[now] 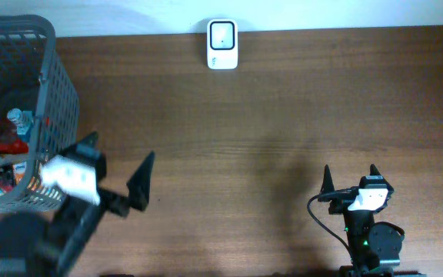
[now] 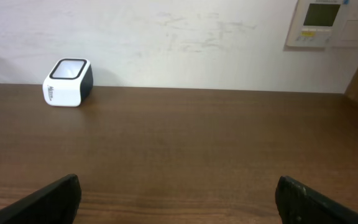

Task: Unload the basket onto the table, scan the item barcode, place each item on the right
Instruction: 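Reach the left gripper into the grey basket toward the blue bottle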

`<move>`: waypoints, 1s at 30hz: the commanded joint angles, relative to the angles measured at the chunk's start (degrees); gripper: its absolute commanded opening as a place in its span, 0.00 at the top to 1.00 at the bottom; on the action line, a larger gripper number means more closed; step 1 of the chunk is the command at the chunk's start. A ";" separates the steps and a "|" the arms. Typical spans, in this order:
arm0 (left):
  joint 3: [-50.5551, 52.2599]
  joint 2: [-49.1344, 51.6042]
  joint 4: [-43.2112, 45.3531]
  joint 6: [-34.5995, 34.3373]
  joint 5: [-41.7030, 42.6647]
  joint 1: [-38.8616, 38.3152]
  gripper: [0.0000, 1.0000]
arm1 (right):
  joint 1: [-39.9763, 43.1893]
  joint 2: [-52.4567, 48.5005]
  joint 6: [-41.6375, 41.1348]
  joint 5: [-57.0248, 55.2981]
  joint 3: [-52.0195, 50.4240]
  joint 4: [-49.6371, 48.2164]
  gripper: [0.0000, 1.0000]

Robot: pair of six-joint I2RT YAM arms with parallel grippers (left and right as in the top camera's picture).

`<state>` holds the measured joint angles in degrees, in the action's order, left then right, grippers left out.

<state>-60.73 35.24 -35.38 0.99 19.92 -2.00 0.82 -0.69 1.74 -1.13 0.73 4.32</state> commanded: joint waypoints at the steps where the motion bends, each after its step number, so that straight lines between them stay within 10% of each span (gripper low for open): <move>1: -8.70 9.16 -7.19 2.34 0.20 0.31 0.01 | 0.42 0.33 -0.02 -0.87 -0.42 0.24 0.02; 7: -15.32 17.55 -9.99 2.29 -0.72 0.31 0.01 | 0.42 0.33 -0.02 -0.87 -0.42 0.24 0.02; 15: -42.25 36.41 -33.94 -2.71 -24.74 0.31 0.01 | 0.42 0.33 -0.02 -0.87 -0.42 0.26 0.02; 30: -47.98 45.81 -22.40 -9.35 -20.72 9.64 0.01 | 0.42 0.33 -0.04 -0.87 -0.42 0.26 0.01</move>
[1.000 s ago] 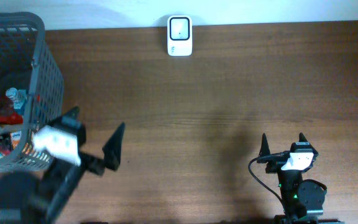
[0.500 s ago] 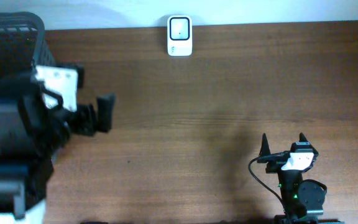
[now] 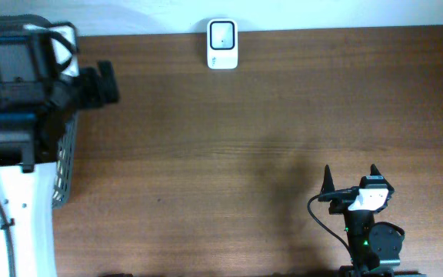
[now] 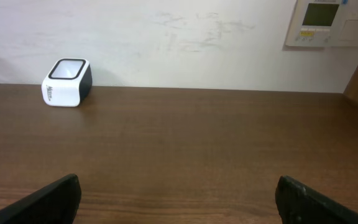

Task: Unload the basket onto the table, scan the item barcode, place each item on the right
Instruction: 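Reach the left gripper into the grey basket toward the blue bottle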

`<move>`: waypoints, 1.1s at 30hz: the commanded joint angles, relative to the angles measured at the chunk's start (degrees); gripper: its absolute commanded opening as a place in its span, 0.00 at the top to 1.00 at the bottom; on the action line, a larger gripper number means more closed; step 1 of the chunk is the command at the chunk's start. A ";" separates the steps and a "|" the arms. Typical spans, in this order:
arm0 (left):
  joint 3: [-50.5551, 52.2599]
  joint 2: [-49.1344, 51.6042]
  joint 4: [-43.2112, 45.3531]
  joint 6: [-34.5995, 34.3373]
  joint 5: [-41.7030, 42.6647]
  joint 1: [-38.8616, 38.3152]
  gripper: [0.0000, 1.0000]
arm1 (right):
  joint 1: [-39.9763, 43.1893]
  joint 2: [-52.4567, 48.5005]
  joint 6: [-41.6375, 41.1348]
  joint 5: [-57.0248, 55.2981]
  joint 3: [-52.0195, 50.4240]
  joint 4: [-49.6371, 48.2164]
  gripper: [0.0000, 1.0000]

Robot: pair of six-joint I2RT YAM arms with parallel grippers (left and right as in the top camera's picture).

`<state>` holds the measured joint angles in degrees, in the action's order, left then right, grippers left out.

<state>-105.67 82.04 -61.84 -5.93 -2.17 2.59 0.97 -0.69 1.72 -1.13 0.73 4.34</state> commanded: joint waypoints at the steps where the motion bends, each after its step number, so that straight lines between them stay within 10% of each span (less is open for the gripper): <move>1: -3.04 -0.96 5.51 -2.40 1.33 7.28 0.01 | 0.26 0.33 0.00 -0.90 -0.42 0.22 0.01; 18: -3.04 12.39 11.23 -1.95 -4.31 28.68 0.01 | 0.26 0.33 0.00 -0.87 -0.42 0.22 0.01; 33: -3.02 22.21 5.05 10.82 2.05 30.27 0.00 | 0.26 0.33 0.00 -0.87 -0.42 0.24 0.01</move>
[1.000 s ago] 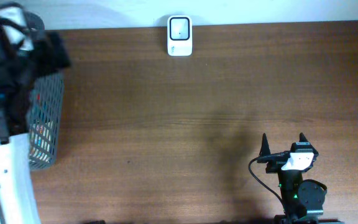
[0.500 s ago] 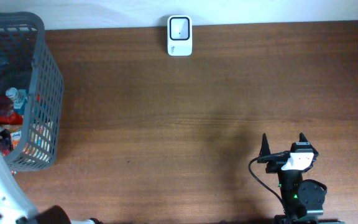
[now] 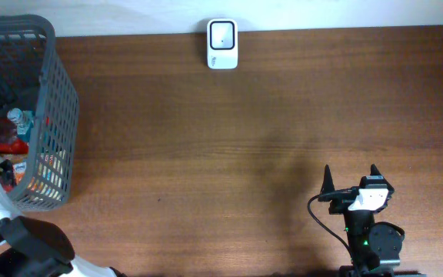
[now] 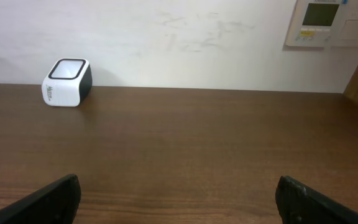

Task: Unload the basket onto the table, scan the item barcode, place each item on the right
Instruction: 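Reach the left gripper into the grey basket toward the blue bottle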

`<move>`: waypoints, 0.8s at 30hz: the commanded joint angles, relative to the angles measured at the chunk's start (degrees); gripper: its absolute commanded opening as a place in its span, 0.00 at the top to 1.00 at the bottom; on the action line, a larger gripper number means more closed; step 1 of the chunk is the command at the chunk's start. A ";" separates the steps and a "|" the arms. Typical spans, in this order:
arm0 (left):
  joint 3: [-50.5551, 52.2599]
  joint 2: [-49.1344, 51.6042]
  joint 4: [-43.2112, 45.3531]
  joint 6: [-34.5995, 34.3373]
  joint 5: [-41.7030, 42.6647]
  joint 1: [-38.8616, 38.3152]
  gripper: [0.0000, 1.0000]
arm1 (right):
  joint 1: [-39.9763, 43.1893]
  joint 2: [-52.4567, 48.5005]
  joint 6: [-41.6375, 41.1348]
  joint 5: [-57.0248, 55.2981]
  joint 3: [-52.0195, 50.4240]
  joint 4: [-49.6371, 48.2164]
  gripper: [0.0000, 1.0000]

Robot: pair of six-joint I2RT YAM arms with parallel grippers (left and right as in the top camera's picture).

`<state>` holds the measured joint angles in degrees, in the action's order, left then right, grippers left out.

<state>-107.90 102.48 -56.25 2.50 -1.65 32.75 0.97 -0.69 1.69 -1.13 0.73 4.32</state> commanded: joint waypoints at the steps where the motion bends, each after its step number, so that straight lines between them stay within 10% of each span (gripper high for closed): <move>1: -0.79 2.51 -1.05 2.67 1.49 0.11 0.00 | 0.26 0.33 0.02 -0.87 -0.42 0.26 0.01; 24: -0.68 15.50 -3.02 15.19 9.81 0.04 0.20 | 0.26 0.33 0.02 -0.87 -0.42 0.24 0.02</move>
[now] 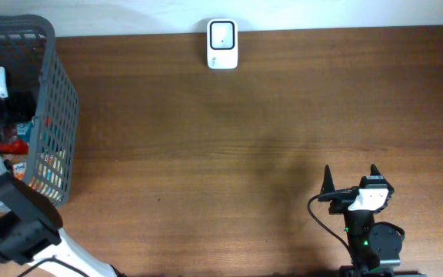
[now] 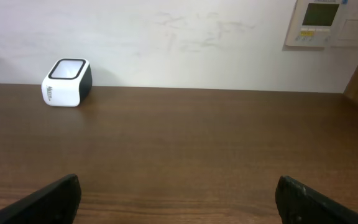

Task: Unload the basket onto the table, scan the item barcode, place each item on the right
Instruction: 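Reach the left gripper into the grey basket toward the blue bottle, then grasp the blue Listerine bottle with the left gripper and lift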

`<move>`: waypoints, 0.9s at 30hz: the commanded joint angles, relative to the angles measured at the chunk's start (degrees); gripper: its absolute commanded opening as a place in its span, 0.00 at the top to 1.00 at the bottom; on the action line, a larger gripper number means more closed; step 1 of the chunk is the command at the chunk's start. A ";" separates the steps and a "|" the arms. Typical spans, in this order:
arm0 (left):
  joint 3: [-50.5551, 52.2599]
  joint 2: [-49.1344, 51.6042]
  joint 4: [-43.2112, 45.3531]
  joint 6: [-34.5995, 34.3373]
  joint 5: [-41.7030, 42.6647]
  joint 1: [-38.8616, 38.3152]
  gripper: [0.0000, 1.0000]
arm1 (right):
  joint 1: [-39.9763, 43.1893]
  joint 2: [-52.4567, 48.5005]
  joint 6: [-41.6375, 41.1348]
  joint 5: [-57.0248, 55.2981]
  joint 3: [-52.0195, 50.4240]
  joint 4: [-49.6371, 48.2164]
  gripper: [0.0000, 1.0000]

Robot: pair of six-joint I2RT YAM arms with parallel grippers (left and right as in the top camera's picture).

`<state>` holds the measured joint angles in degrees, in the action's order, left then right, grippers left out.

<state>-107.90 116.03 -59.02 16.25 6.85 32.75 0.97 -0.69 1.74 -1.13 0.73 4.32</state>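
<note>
The white barcode scanner stands at the table's far edge by the wall; the right wrist view has it far off to the left. A grey mesh basket at the far left holds several packaged items. My left arm reaches up from the bottom left into the basket. Its white wrist is over the inside, and its fingers are hidden there. My right gripper rests open near the front right with nothing between its fingers.
The brown wooden table runs from the basket to the right arm's base. A white wall stands behind the scanner, with a control panel on it at the upper right.
My left arm has shifted from the bottom-left corner up over the basket, and its wrist is now inside the basket's far left part. The right arm has not moved.
My left gripper was open above the table beside the basket's near right corner. Then the arm was high over the basket, covering most of it. After that it lay at the left edge, leaving the basket in view. Now its wrist is inside the basket.
</note>
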 commanded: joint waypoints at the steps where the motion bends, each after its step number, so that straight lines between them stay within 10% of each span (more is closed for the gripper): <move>1: -0.68 1.99 -0.24 1.42 1.31 0.04 0.28 | 0.26 0.33 -0.04 -0.87 -0.42 0.24 0.01; 9: -0.70 1.81 -0.94 1.40 1.33 0.04 0.46 | 0.26 0.33 -0.02 -0.87 -0.42 0.24 0.01; 27: -0.70 0.42 -5.88 1.44 1.27 0.04 0.35 | 0.26 0.33 -0.02 -0.87 -0.42 0.24 0.02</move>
<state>-107.90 117.64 -63.70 17.10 7.51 32.75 0.97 -0.69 1.72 -1.13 0.73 4.32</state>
